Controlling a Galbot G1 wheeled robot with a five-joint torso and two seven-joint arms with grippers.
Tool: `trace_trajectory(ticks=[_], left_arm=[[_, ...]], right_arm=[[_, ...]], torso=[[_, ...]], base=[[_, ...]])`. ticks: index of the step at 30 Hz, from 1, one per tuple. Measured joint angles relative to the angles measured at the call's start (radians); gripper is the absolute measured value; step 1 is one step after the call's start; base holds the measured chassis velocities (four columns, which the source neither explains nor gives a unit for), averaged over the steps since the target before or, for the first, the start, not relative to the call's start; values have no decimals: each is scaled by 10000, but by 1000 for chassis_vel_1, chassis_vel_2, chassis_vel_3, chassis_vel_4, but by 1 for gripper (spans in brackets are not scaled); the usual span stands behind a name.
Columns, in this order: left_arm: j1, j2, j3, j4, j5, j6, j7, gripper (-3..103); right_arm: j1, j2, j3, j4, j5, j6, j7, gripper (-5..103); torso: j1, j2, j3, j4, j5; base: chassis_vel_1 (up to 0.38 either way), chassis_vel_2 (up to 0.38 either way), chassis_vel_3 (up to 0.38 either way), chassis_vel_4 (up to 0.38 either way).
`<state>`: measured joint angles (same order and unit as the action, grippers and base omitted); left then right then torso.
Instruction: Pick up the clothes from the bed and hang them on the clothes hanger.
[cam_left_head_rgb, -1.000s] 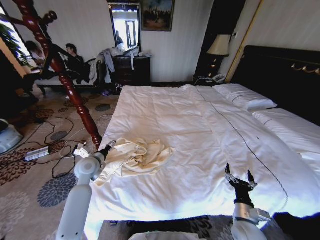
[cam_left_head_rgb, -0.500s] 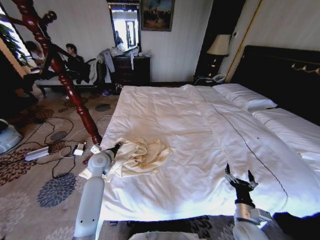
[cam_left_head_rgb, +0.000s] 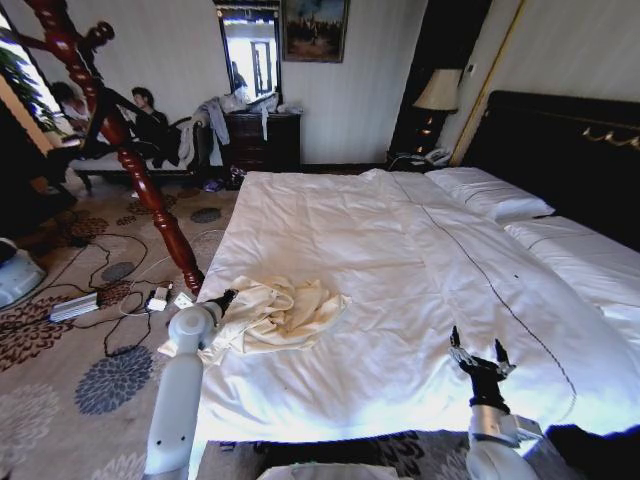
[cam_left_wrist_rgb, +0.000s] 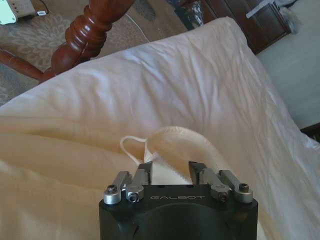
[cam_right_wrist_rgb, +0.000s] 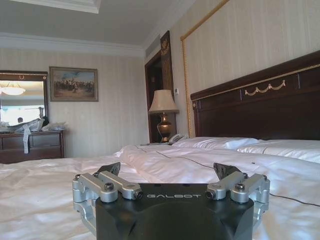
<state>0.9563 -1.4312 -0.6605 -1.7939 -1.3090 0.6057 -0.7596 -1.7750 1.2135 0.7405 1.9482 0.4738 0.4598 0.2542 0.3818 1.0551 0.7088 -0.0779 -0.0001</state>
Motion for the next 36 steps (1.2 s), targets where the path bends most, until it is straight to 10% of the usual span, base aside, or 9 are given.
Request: trace_trajectory(ticks=[8, 16, 36], left_arm=[[-170, -467, -354, 158, 109, 32, 78, 76], [-443, -948, -658, 655, 393, -3, 214, 78], [-208, -1023, -739, 452, 202, 149, 187, 3]], right_arm=[[-43, -77, -20, 5, -4, -9, 2, 100], [-89, -138, -35, 34, -22, -26, 2, 100], [-111, -104, -49, 43, -59, -29, -2, 100]], torso=[[0, 0, 0, -1, 1], [0, 0, 0, 0, 1], [0, 1, 0, -1, 0]], base=[[0, 0, 0, 0], [0, 0, 0, 0], [0, 0, 0, 0]])
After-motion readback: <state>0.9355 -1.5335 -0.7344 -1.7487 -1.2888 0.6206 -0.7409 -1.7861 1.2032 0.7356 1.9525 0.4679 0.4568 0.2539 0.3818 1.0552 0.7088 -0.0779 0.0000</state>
